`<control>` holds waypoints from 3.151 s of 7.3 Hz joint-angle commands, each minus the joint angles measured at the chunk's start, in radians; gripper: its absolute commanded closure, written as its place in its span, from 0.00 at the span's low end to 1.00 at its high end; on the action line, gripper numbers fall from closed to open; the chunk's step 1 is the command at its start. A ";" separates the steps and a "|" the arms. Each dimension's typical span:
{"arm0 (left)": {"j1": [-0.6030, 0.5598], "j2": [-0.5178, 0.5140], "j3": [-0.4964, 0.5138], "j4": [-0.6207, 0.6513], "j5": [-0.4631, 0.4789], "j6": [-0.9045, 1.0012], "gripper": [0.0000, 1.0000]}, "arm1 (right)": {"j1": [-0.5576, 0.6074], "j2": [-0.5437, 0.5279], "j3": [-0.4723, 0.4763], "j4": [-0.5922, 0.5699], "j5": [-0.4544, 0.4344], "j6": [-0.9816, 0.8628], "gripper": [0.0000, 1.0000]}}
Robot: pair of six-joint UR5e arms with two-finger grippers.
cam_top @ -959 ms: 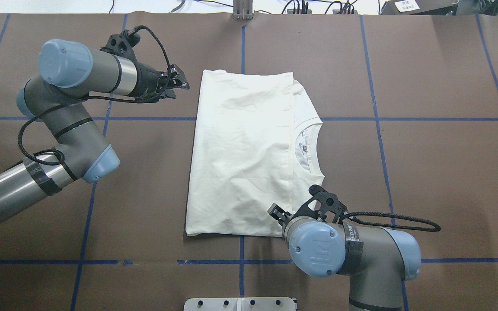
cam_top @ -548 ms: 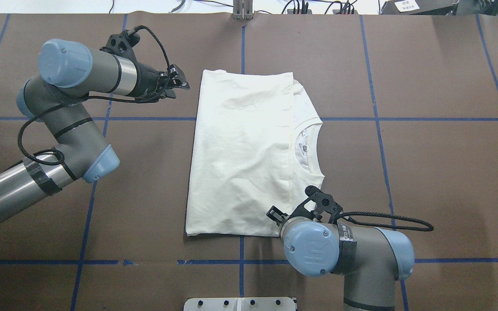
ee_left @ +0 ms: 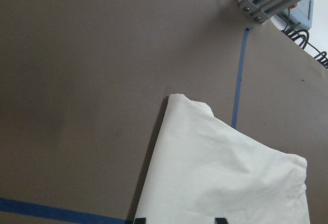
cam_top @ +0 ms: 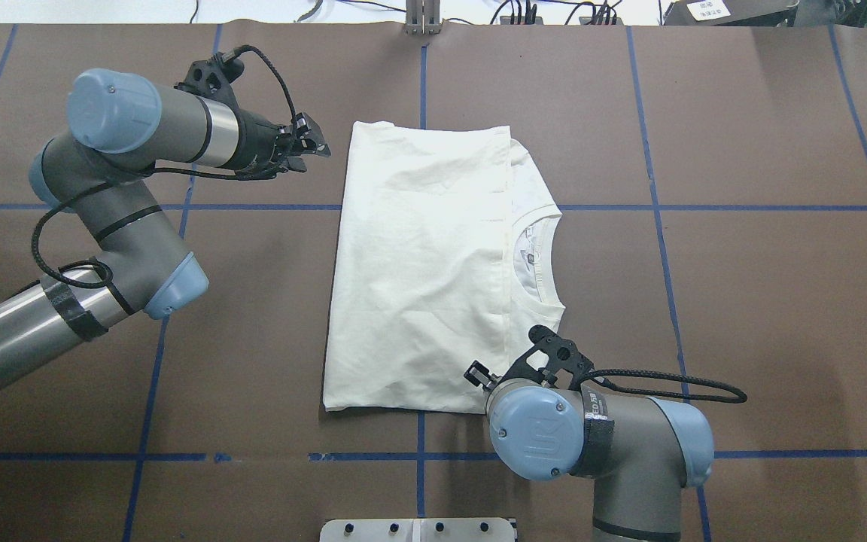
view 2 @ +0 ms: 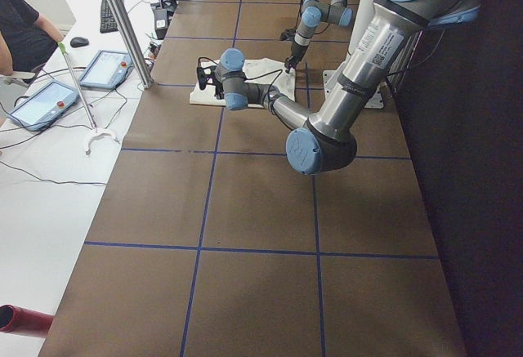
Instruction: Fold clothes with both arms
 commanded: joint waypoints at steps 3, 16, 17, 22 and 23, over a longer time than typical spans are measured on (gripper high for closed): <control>0.004 0.015 0.000 -0.006 0.001 0.000 0.46 | 0.006 -0.002 0.027 0.001 0.025 -0.006 1.00; 0.490 0.282 -0.460 0.353 0.188 -0.377 0.45 | 0.008 -0.052 0.165 -0.012 0.086 -0.004 1.00; 0.522 0.288 -0.455 0.354 0.200 -0.377 0.46 | 0.008 -0.052 0.165 -0.010 0.086 -0.006 1.00; 0.544 0.281 -0.446 0.356 0.222 -0.434 1.00 | 0.008 -0.051 0.170 -0.012 0.086 -0.004 1.00; 0.544 0.281 -0.449 0.356 0.222 -0.434 1.00 | 0.008 -0.052 0.171 -0.012 0.086 -0.006 1.00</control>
